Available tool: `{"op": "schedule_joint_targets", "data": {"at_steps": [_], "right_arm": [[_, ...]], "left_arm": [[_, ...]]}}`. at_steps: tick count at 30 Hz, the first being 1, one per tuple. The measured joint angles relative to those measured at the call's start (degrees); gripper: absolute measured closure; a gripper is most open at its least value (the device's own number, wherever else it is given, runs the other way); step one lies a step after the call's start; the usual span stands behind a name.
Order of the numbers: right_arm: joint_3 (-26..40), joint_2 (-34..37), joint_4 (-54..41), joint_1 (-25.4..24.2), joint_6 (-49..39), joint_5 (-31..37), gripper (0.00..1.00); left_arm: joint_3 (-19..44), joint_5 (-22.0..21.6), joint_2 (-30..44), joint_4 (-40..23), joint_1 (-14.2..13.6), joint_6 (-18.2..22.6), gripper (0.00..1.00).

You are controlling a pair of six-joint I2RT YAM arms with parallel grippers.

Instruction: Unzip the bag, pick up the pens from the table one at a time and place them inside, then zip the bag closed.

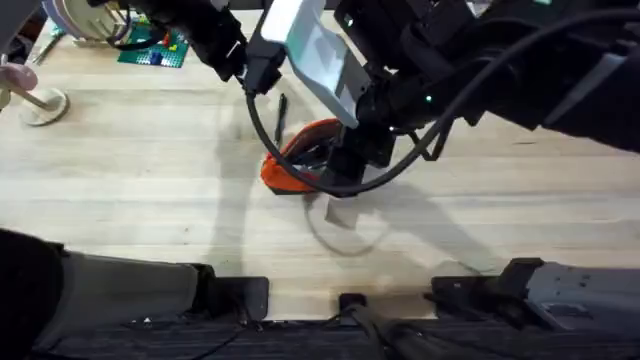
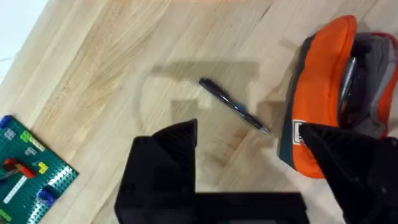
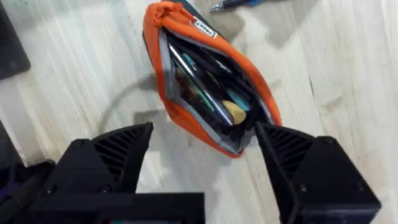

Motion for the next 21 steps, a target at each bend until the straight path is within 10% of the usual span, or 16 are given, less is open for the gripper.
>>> {"op": "schedule_joint_targets", "data": {"at_steps": [8,21], "right_arm": [[0.0,0.02,-0.02,0.0,0.0,-0.01,0.004],[0.0,0.02,-0.02,0.0,0.0,-0.02,0.004]], "left_arm": [[0.0,2.57,0.0,2.37,0.04,-3.87,0.007],[0.02,-0.6,7.76,7.91,0.04,-24.06,0.008]]}}
